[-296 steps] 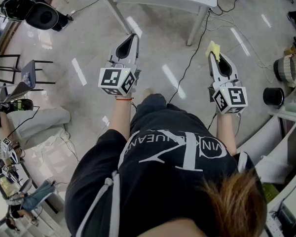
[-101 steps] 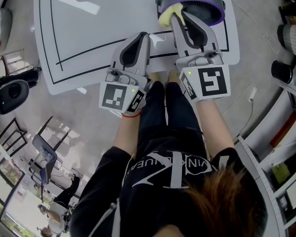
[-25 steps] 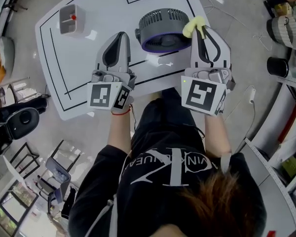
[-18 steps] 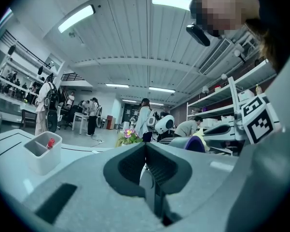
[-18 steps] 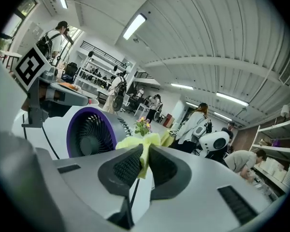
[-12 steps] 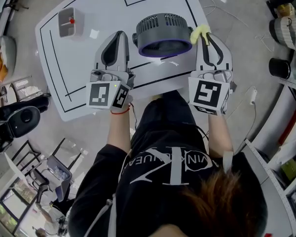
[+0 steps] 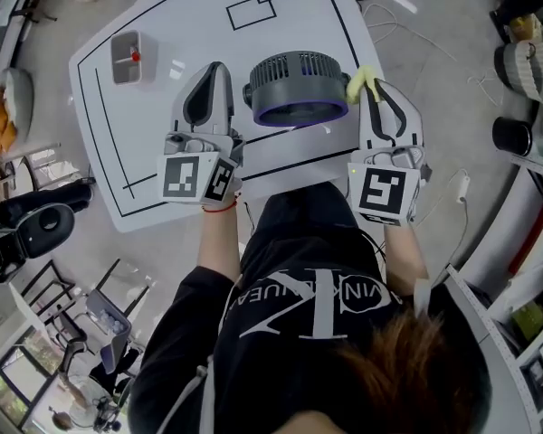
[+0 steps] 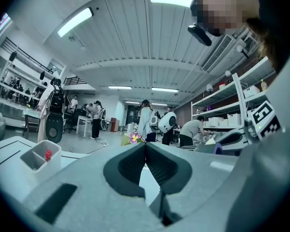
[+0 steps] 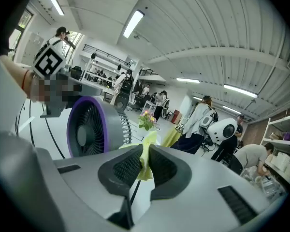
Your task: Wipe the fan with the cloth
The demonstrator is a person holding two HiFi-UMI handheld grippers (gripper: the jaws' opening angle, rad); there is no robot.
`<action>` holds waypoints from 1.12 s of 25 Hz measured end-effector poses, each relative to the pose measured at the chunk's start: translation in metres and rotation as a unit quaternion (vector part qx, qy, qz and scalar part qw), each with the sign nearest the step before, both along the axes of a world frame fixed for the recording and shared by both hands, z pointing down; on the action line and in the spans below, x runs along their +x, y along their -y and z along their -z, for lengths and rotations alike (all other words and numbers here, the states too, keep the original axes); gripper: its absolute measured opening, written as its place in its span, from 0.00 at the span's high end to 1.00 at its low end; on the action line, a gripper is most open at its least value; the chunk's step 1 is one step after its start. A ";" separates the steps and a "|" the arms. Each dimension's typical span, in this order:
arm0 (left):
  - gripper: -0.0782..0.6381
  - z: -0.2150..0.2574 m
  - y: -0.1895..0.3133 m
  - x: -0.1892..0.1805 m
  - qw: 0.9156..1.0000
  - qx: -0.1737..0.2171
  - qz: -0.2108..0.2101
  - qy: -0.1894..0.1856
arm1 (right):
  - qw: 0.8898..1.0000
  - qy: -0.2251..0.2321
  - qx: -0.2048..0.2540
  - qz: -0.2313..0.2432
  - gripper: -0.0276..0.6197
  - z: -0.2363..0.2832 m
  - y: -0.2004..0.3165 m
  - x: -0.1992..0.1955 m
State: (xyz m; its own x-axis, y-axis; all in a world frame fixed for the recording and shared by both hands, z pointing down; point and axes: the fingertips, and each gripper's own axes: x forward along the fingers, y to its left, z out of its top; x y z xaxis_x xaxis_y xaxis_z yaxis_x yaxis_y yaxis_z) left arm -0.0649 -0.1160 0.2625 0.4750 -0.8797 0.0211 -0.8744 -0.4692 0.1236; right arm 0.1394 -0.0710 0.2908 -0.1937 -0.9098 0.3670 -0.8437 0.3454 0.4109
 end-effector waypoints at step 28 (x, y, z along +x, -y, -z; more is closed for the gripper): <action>0.88 -0.009 0.033 -0.077 0.999 -0.013 0.017 -0.040 | 0.926 -0.168 -0.137 0.309 0.90 0.018 0.014 -0.218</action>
State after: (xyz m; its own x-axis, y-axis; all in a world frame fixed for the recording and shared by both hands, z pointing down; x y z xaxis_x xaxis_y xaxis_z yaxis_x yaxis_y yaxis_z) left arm -0.1422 -0.1487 0.2714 0.4462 -0.8949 0.0081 -0.8767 -0.4353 0.2047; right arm -0.0789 -0.0852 0.2729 -0.4795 -0.5274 0.7014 -0.2912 0.8496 0.4397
